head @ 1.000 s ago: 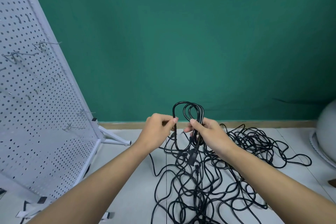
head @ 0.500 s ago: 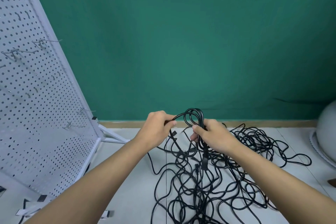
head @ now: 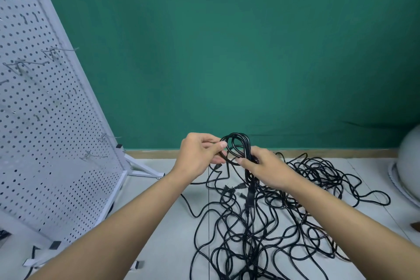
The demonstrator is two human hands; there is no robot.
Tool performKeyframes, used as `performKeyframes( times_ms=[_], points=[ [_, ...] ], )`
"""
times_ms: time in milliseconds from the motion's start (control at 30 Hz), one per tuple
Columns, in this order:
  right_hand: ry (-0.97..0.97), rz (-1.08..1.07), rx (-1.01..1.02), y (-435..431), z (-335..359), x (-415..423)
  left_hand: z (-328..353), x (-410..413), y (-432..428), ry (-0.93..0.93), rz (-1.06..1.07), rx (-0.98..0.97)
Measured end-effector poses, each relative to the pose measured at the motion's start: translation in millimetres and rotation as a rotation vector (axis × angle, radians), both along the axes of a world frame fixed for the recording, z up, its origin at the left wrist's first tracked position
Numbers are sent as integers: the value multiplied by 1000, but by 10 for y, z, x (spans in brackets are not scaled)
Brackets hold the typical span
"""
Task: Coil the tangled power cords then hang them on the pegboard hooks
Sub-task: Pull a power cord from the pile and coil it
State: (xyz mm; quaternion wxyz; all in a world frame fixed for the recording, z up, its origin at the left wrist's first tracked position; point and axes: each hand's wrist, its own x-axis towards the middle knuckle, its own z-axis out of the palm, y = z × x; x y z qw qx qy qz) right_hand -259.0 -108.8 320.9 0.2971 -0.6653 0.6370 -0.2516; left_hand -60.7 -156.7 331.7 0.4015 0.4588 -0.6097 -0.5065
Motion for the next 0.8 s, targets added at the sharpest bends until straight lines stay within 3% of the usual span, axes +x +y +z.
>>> performKeyframes(
  times_ms=[267,400,500,633,800],
  points=[
    [-101,137,57,52,62,24,-81,65,-48,46,24,39],
    [-344,113,70,80,84,71,-44,73,-9,63,-7,5],
    [-509,117,76,80,95,83,-174,92,-30,-113,-138,118],
    [-551,118,63,69,87,87,-438,110,-28,-442,-359,119],
    [-467,-83,-58,39,57,40,-501,135,-41,-316,-273,187]
  ],
)
